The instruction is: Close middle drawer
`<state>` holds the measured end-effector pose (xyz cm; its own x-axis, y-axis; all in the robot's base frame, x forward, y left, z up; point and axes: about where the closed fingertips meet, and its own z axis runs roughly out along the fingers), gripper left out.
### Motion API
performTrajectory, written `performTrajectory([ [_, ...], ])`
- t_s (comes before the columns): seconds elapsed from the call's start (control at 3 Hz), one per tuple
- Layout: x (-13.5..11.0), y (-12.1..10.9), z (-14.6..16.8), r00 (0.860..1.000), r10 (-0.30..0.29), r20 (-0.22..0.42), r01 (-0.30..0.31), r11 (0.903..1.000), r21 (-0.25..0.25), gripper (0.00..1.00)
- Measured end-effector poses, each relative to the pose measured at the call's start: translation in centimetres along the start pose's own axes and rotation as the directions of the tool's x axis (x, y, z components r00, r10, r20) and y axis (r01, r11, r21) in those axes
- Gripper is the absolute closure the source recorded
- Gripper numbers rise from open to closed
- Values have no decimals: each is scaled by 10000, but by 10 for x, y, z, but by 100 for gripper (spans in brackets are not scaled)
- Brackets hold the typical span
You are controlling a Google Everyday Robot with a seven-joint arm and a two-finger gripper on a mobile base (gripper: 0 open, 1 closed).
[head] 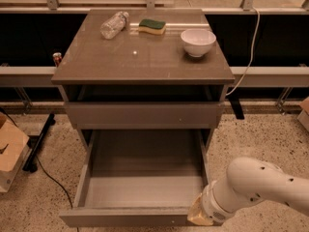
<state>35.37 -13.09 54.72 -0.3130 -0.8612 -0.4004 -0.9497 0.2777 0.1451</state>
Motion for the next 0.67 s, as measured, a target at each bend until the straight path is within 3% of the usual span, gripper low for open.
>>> performTrajectory([
  [0.33, 0, 0, 0, 10000, 0, 0, 0, 10000, 0, 100],
  [0.67, 6, -3, 22, 9998, 77, -177, -75, 9999, 70, 100],
])
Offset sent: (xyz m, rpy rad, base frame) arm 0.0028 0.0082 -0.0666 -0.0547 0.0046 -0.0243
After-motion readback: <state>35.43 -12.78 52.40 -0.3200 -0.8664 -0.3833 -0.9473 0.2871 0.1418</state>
